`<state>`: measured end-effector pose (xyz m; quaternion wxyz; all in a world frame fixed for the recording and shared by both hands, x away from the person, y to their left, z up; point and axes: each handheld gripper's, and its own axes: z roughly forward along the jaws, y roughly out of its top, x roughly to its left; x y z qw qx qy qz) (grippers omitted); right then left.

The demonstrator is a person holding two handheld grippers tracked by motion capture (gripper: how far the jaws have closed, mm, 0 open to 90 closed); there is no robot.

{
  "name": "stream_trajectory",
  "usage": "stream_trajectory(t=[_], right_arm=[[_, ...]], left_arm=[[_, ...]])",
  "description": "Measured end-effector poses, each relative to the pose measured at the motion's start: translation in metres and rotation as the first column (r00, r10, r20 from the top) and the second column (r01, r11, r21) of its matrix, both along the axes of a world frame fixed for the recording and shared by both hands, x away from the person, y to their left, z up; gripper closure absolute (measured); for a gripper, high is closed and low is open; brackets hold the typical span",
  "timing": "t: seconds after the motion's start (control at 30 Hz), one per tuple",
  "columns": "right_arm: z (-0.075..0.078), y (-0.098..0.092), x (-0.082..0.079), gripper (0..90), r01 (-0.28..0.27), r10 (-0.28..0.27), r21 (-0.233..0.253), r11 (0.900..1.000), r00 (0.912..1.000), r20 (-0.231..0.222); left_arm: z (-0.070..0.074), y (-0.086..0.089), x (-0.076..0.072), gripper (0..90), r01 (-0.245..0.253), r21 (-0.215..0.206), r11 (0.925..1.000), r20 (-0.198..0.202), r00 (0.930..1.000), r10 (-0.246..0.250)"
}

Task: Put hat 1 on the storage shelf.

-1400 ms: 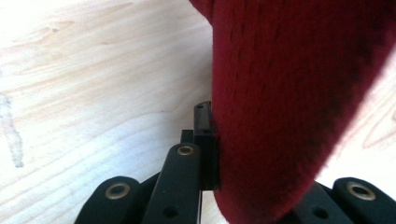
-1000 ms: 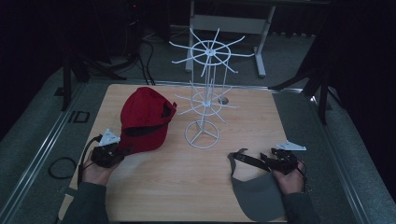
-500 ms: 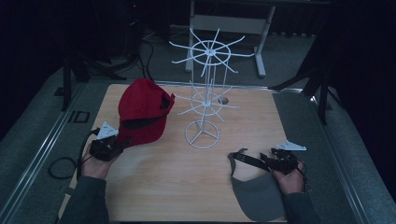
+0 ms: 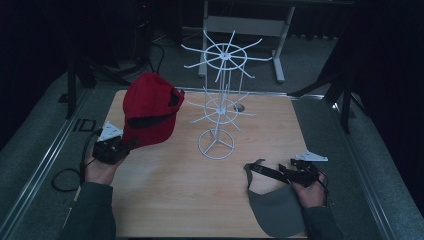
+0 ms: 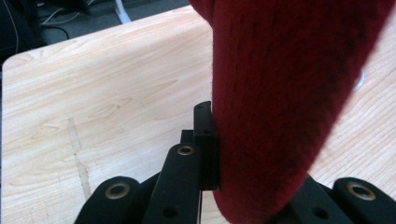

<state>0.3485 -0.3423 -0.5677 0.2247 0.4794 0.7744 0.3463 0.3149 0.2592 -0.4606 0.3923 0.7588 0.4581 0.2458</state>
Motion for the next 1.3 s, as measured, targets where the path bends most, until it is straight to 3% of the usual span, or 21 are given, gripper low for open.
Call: stream_trajectory(t=[0.73, 1.3], right_arm=[[0.0, 0.0, 0.0, 39.7, -0.001, 0.001, 0.001, 1.0, 1.0, 0.0], [0.0, 0.0, 0.0, 39.7, 0.001, -0.001, 0.003, 1.0, 1.0, -0.001]], left_arm=[[0.023, -0.005, 0.013, 85.9, -0.003, -0.001, 1.0, 0.057, 0.9984, 0.003], [0.038, -0.008, 0.019, 85.9, -0.008, -0.028, 0.9996, 0.098, 0.9951, 0.01]])
